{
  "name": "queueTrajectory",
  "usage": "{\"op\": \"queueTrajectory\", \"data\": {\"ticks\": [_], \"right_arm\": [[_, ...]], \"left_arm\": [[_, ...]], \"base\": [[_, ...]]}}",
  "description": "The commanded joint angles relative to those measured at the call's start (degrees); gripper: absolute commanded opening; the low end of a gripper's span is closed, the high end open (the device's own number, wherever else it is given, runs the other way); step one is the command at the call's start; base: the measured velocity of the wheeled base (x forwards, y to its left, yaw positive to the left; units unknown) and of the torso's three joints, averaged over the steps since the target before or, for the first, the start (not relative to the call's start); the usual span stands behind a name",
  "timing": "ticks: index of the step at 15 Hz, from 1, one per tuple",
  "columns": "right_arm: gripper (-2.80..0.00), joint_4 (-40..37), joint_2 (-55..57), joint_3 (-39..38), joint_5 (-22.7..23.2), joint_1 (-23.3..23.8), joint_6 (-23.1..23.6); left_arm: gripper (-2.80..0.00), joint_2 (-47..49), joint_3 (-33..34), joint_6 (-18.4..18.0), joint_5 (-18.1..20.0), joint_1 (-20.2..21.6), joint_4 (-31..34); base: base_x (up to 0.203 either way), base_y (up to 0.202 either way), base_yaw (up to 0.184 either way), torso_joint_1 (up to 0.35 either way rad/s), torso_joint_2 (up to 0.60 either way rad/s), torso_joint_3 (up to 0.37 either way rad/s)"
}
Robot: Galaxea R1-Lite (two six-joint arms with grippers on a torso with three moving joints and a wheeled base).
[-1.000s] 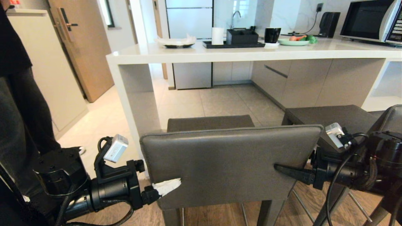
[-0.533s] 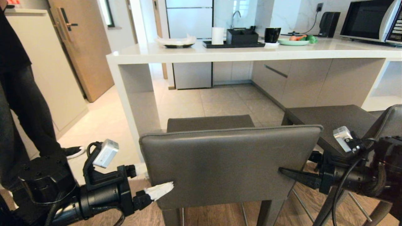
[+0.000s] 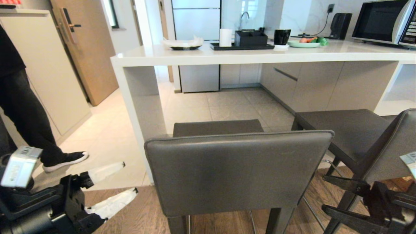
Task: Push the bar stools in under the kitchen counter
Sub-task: Pull the gray chair out from under the dining table, then push the gray chair back under the dining table
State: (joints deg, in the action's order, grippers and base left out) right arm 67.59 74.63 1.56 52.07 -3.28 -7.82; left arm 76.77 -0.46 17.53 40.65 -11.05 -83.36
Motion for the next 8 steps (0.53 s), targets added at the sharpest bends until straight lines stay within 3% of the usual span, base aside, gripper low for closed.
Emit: {"op": "queueTrajectory", "data": {"ticks": [1,3,5,7,8], "right_arm": [[0.0,-1.92,-14.19,0.16,-0.27,0.23,-4.05],[0.0,-9.24,-24.62,2.73,-2.72,2.0,-6.37],[0.0,-23.23,-35.47,8.12,-6.85,4.55,-7.37],[0.0,-43.17,-45.92,16.5,-14.7,6.93,-7.8],[0.0,-50.16,-49.54,19.73,-20.92,7.74,-7.56]], "left_arm": [[0.0,-12.81,-0.77,0.56,0.04,1.42,2.35],[0.0,-22.69,-3.51,0.91,-0.23,5.04,11.41],[0.0,-33.53,-7.86,0.97,-0.27,10.62,27.47],[0.0,-45.08,-12.54,0.9,-0.32,15.66,46.34],[0.0,-49.76,-14.62,0.61,-0.36,17.88,55.03]], "base": [[0.0,0.0,0.0,0.0,0.0,0.0],[0.0,0.0,0.0,0.0,0.0,0.0],[0.0,0.0,0.0,0.0,0.0,0.0],[0.0,0.0,0.0,0.0,0.0,0.0],[0.0,0.0,0.0,0.0,0.0,0.0]]}}
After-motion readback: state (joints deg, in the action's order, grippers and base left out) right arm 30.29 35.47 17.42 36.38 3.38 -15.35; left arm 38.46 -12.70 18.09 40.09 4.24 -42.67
